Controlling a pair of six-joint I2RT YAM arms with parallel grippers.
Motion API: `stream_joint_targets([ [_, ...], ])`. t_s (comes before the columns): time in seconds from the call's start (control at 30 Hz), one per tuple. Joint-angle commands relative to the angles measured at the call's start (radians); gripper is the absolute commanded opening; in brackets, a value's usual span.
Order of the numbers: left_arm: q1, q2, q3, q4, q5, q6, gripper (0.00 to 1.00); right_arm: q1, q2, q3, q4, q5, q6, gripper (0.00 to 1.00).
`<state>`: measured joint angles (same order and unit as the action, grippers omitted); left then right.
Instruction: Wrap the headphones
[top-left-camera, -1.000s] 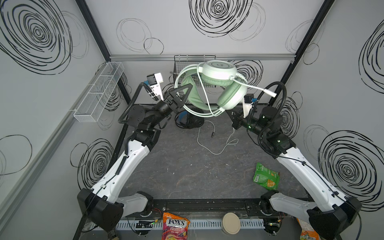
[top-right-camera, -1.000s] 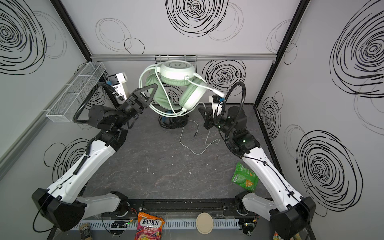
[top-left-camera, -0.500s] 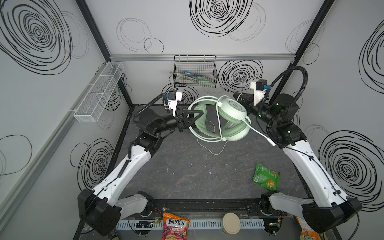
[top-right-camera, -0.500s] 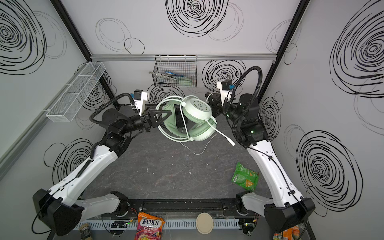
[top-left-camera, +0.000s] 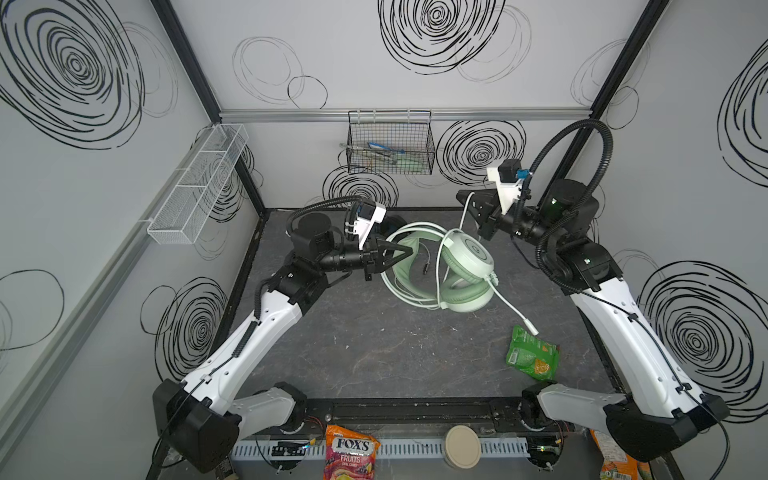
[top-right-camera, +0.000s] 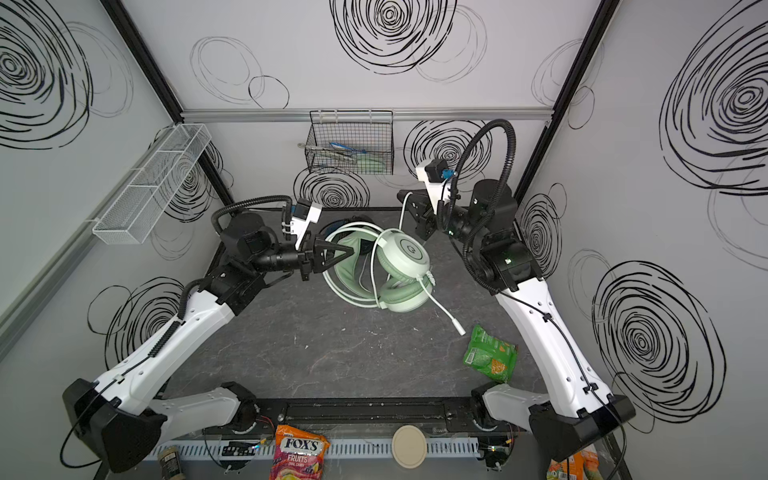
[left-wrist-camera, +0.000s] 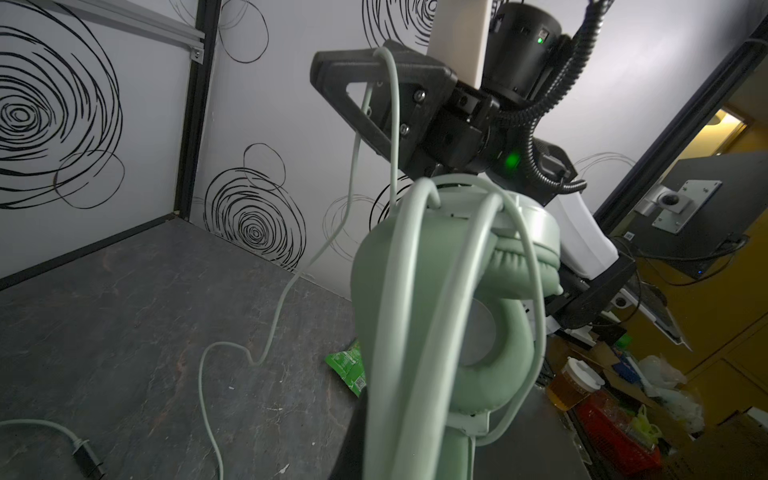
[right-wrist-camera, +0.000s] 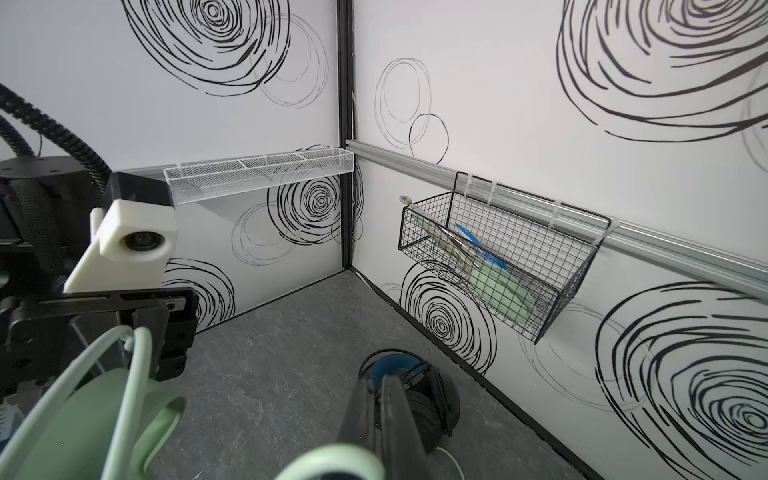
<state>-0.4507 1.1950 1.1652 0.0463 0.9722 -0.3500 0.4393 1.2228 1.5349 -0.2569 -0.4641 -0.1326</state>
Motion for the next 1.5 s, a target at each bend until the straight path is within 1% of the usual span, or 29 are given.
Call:
stream_joint_targets([
  [0.0, -0.015, 0.004, 0.03, -0.202, -0.02, 0.168, 0.0, 0.052, 0.017, 0.09, -0.041, 0.094, -0.096, 0.03],
  [0.03, -0.021, 0.008, 0.036, -0.229, -0.043, 0.193, 0.0, 0.077, 0.029, 0.108, -0.065, 0.126, -0.118, 0.03],
  [0.1, -0.037, 0.022, 0.056, -0.303, -0.125, 0.25, 0.0, 0.132, 0.063, 0.159, -0.129, 0.204, -0.166, 0.03],
  [0.2, -0.051, 0.045, 0.07, -0.367, -0.22, 0.303, 0.0, 0.181, 0.091, 0.201, -0.176, 0.281, -0.198, 0.03],
  [0.3, -0.05, 0.045, 0.058, -0.36, -0.323, 0.287, 0.0, 0.22, 0.082, 0.195, -0.176, 0.362, -0.229, 0.04],
  [0.43, -0.028, 0.036, 0.045, -0.319, -0.457, 0.219, 0.0, 0.286, 0.052, 0.171, -0.155, 0.525, -0.306, 0.06],
  [0.53, -0.035, 0.04, 0.062, -0.316, -0.574, 0.193, 0.0, 0.36, 0.036, 0.146, -0.131, 0.668, -0.393, 0.07],
  [0.67, -0.061, 0.043, 0.095, -0.343, -0.771, 0.185, 0.0, 0.454, 0.017, 0.09, -0.064, 0.868, -0.515, 0.06],
  [0.77, -0.067, 0.04, 0.107, -0.355, -0.852, 0.191, 0.0, 0.503, 0.014, 0.056, -0.015, 0.998, -0.6, 0.06],
  [0.87, -0.069, 0.035, 0.112, -0.378, -0.918, 0.207, 0.0, 0.516, 0.014, 0.036, 0.026, 1.09, -0.658, 0.05],
  [1.03, -0.065, 0.019, 0.11, -0.395, -0.982, 0.231, 0.0, 0.514, -0.008, 0.021, 0.031, 1.093, -0.663, 0.06],
  [1.13, -0.068, 0.003, 0.11, -0.382, -1.066, 0.221, 0.0, 0.517, -0.015, 0.018, 0.019, 1.095, -0.652, 0.06],
  [1.2, -0.075, -0.018, 0.101, -0.352, -1.146, 0.199, 0.0, 0.52, -0.018, 0.018, 0.007, 1.091, -0.645, 0.06],
  [1.27, -0.089, -0.047, 0.083, -0.299, -1.249, 0.181, 0.0, 0.527, -0.02, 0.022, -0.006, 1.083, -0.633, 0.07],
  [1.3, -0.111, -0.059, 0.076, -0.266, -1.323, 0.184, 0.0, 0.533, -0.019, 0.03, -0.022, 1.065, -0.621, 0.07],
  [1.4, -0.193, -0.075, 0.062, -0.162, -1.524, 0.244, 0.0, 0.557, -0.016, 0.044, -0.036, 1.035, -0.591, 0.09],
  [1.47, -0.236, -0.066, 0.065, -0.111, -1.608, 0.289, 0.0, 0.568, -0.008, 0.062, -0.056, 1.008, -0.569, 0.1],
])
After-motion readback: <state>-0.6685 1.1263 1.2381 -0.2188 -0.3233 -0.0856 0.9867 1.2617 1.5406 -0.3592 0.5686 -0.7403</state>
